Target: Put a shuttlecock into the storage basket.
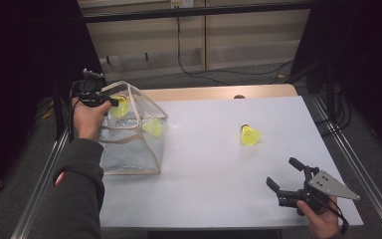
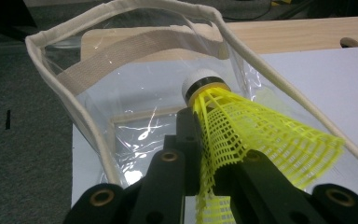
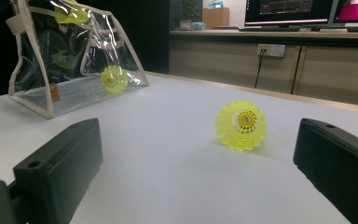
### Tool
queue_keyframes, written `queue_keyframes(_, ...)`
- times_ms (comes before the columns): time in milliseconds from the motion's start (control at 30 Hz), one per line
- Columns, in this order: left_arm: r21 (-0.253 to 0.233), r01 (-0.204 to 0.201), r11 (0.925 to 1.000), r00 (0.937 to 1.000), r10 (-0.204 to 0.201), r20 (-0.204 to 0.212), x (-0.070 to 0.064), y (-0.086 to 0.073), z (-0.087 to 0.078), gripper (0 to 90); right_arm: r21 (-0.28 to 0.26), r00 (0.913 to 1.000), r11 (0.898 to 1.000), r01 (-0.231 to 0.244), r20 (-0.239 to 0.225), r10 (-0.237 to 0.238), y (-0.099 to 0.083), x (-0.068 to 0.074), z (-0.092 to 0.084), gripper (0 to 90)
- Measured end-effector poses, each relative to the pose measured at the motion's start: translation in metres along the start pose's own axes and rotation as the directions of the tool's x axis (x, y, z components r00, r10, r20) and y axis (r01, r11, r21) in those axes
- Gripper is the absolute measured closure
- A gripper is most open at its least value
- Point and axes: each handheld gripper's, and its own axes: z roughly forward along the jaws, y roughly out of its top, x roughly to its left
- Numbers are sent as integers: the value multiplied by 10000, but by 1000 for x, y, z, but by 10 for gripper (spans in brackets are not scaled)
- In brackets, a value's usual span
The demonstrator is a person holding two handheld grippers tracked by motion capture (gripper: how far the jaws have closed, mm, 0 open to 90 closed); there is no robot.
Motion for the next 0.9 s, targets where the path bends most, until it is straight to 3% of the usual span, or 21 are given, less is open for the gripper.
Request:
queue_keyframes(100,-85,130,9999,9999,-131,-77,0,0,2,845,20,10000,10000,-7,-6,7,0,0,0,12)
queue_keyframes(333,-148,20,9999,9997,-24,-252,-1,0,2,791,1,10000,10000,-8,-13,8,0,0,0,12)
queue_keyframes(400,-34,-112,9999,9997,111,-205,0,1,0,788,1,10000,10000,-10,-22,10,0,0,0,12)
queue_keyframes(900,-284,123,9995,9998,-120,126,0,2,-10,684,4,10000,10000,4,-1,-4,0,0,0,12)
